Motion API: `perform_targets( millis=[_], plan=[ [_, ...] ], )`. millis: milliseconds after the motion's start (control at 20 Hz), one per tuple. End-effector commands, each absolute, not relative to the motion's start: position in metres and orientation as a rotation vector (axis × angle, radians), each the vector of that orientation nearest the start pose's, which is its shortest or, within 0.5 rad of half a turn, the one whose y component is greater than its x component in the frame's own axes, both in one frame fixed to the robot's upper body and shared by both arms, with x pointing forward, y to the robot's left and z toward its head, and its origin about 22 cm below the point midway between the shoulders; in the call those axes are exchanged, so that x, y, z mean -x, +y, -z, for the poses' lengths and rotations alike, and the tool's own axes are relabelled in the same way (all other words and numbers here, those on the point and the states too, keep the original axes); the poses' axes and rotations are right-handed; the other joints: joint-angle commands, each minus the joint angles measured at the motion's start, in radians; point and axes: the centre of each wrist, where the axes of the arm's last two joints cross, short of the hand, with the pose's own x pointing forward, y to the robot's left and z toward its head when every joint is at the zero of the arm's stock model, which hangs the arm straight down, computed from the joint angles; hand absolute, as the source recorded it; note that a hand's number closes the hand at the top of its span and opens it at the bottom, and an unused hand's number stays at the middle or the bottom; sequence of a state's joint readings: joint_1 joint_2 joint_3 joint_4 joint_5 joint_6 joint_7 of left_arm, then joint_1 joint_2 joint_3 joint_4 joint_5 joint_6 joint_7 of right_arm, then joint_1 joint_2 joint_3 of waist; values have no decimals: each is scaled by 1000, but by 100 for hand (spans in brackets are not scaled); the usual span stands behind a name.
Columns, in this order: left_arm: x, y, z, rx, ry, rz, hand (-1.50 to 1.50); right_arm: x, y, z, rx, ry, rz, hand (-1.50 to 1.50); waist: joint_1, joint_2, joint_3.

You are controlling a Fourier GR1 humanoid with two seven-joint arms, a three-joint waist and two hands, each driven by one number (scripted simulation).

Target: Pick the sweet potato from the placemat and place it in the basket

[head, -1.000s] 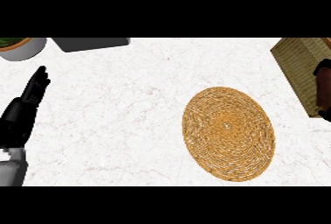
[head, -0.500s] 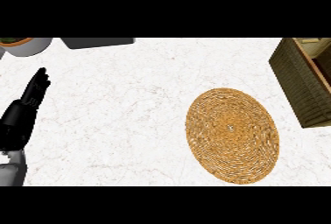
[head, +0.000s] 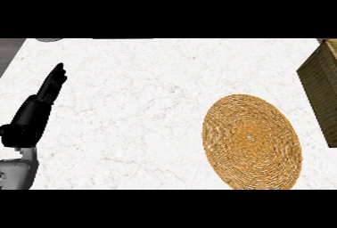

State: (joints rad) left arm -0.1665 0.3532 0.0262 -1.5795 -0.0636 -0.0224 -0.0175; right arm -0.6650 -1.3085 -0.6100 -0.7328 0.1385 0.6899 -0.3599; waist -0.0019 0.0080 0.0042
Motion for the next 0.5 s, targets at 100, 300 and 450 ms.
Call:
perform_targets(
  millis=[100,300,450],
  plan=[
    [-296,276,-89,-254,-1754,412,0,-185,-587,-417,733,-1758,-578,150,42,6,-4],
    [-294,267,-78,-256,-1744,441,0,-205,-575,-421,721,-1710,-593,150,59,7,-5],
    [-299,285,-83,-272,-1739,419,0,-233,-552,-427,698,-1695,-601,150,51,3,-6]
  ],
)
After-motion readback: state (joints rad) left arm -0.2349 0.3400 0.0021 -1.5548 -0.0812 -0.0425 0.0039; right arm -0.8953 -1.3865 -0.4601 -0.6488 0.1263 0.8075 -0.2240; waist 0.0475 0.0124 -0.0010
